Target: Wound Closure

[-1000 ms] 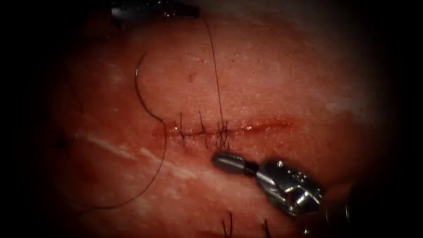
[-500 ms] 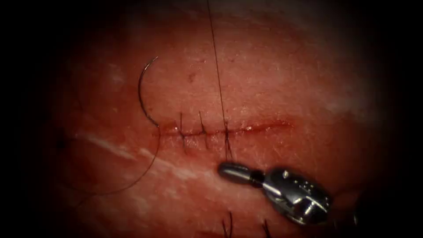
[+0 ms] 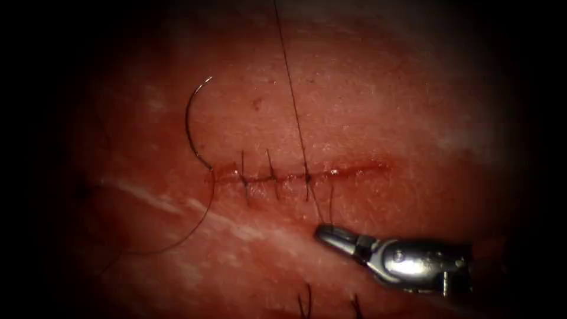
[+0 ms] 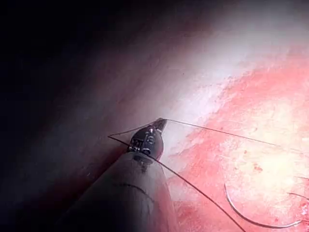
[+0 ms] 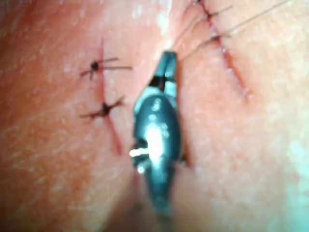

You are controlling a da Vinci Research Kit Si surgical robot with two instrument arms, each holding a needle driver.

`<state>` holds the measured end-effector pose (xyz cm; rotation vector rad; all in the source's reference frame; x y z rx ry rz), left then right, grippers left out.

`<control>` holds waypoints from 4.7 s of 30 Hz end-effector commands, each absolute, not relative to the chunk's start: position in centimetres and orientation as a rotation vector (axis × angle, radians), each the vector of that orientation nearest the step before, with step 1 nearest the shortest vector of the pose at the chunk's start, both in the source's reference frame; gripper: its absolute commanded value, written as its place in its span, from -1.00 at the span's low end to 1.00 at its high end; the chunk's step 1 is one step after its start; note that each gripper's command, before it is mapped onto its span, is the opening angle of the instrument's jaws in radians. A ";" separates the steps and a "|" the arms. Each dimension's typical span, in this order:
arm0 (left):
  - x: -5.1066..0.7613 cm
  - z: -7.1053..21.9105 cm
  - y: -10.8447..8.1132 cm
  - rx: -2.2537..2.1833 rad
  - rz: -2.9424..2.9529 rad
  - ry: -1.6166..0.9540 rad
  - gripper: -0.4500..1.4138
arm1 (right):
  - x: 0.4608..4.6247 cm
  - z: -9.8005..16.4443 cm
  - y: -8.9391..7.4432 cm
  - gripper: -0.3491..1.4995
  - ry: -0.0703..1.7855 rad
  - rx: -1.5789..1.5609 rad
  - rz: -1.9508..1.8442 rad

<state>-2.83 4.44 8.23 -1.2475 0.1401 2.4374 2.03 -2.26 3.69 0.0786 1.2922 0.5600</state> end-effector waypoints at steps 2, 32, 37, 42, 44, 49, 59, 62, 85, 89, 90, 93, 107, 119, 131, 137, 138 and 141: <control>-2.89 8.3 4.4 -1.250 2.440 0.142 -1.00 | 2.05 3.8 -2.4 -1.00 1.294 0.075 0.556; -2.90 6.9 4.0 -1.346 2.439 0.080 -1.00 | 1.47 3.6 -2.0 0.54 1.281 0.205 0.664; -2.95 6.3 3.9 -1.385 2.446 0.083 -1.00 | 1.50 3.6 -1.7 0.82 1.263 0.257 0.726; -3.00 5.7 3.8 -1.417 2.442 0.083 -1.00 | 1.62 3.6 -1.4 0.73 1.292 0.326 0.708; -3.05 5.6 3.8 -1.430 2.443 0.078 -1.00 | 1.71 3.6 -1.3 0.74 1.271 0.352 0.685; -3.13 5.5 3.6 -1.439 2.444 0.079 -1.00 | 1.93 3.8 -1.2 0.74 1.263 0.407 0.618; -3.04 5.4 3.6 -1.448 2.444 0.066 -1.00 | 2.35 4.0 -1.1 0.74 1.256 0.465 0.545; -3.06 5.3 3.6 -1.450 2.447 0.069 -1.00 | 2.42 4.1 -1.1 0.76 1.251 0.461 0.545; -3.22 5.1 3.5 -1.506 2.443 0.072 -1.00 | 2.97 4.3 -1.2 0.78 1.241 0.447 0.525; -3.23 5.1 3.5 -1.507 2.443 0.072 -1.00 | 2.97 4.3 -1.2 0.62 1.242 0.446 0.521; -3.23 5.1 3.5 -1.507 2.443 0.072 -1.00 | 2.97 4.4 -1.3 0.56 1.242 0.446 0.521; -3.25 5.0 3.5 -1.510 2.443 0.071 -1.00 | 2.97 4.4 -1.2 0.18 1.239 0.446 0.520; -3.28 5.0 3.5 -1.517 2.447 0.077 -1.00 | 2.66 4.2 -1.0 -1.00 1.293 0.336 0.497; -3.74 5.3 3.3 -1.561 2.461 0.075 -1.00 | 1.61 3.9 -1.2 0.75 1.236 0.260 0.544; -4.20 6.1 3.1 -1.321 2.290 -0.185 0.33 | -0.10 3.9 -1.5 0.82 1.152 0.051 0.710; -4.07 6.0 3.1 -1.312 2.277 -0.203 0.55 | 0.02 4.0 -1.7 0.82 1.141 0.064 0.685; -4.05 6.0 3.1 -1.312 2.275 -0.207 0.60 | 0.05 4.0 -1.7 0.82 1.133 0.068 0.679; -4.01 5.9 3.2 -1.325 2.246 -0.210 0.60 | 0.12 4.0 -1.8 0.82 1.142 0.072 0.678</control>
